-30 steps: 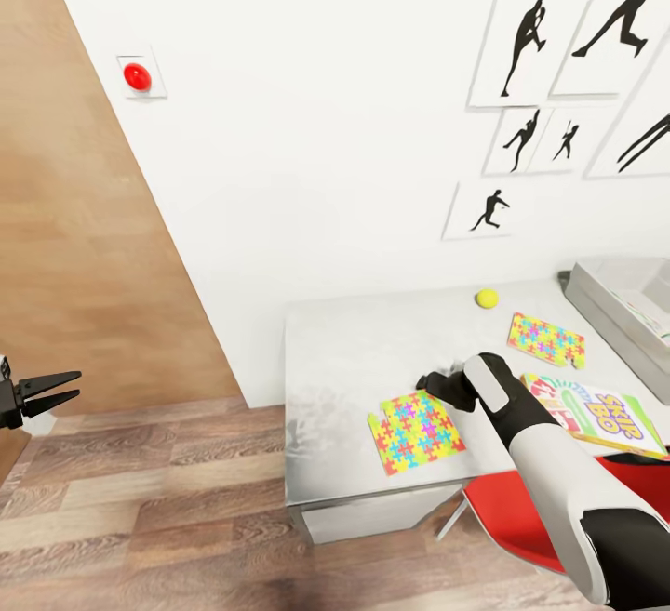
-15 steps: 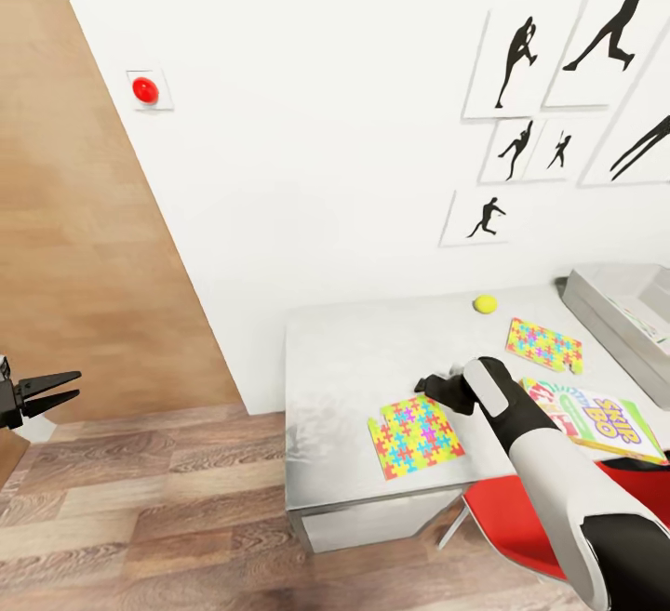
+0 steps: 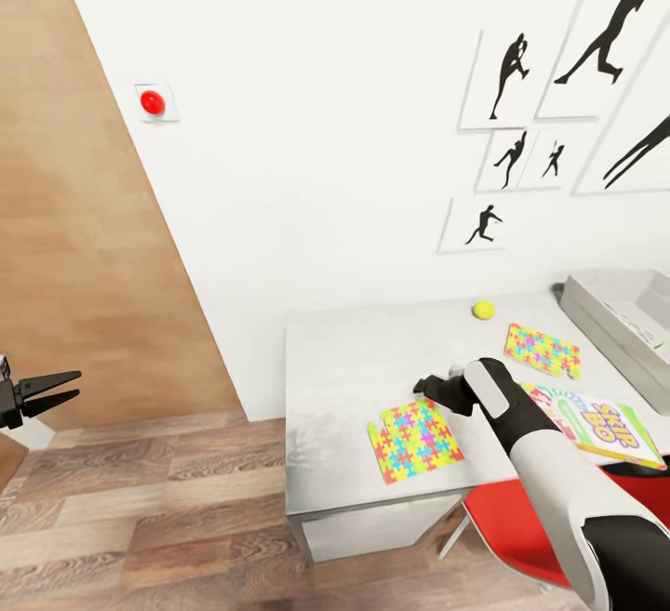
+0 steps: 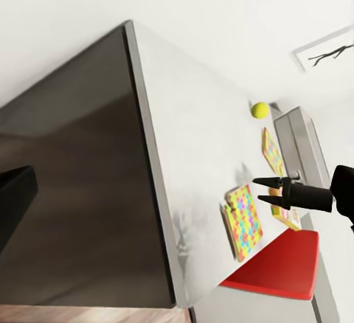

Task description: Put all the toys in the child's room - the three board games (two on the bed and one on the table), the two jigsaw puzzles on the table, and the tennis ball on the table - inside the toy box on the table in the child's room.

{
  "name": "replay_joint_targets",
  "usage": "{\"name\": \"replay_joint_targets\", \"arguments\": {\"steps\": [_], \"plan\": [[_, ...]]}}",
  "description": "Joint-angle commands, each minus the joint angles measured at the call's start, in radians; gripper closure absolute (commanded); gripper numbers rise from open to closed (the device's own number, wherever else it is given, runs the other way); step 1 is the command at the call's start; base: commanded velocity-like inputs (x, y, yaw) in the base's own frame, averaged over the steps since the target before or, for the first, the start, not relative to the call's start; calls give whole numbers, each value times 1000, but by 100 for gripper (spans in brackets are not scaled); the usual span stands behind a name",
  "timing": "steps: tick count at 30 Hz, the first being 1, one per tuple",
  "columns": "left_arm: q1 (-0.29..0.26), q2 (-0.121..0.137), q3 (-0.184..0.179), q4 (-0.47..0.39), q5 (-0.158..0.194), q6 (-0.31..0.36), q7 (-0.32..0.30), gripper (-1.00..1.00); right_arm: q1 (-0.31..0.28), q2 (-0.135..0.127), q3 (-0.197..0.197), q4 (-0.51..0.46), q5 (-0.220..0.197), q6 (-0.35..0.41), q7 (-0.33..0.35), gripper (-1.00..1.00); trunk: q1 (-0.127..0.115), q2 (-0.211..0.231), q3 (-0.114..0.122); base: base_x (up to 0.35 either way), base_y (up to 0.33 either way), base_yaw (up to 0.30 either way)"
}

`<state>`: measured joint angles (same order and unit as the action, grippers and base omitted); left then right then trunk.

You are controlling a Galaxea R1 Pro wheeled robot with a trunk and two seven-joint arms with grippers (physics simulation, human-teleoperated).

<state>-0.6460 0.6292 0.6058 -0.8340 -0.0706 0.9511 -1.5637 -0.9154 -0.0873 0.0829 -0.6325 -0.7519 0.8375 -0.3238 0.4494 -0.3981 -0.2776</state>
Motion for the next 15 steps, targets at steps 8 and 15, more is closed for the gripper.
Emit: {"name": "replay_joint_targets", "arguments": {"steps": [8, 15], "plan": [[0, 0, 2, -1, -8, 11, -7, -100, 1, -2, 8, 0, -9, 2, -5, -100, 1, -2, 11, 0, 0, 0], [-1, 0, 1, -1, -8, 10, -7, -100, 12, -2, 9, 3, -9, 4, -5, -100, 1, -2, 19, 0, 0, 0]]}}
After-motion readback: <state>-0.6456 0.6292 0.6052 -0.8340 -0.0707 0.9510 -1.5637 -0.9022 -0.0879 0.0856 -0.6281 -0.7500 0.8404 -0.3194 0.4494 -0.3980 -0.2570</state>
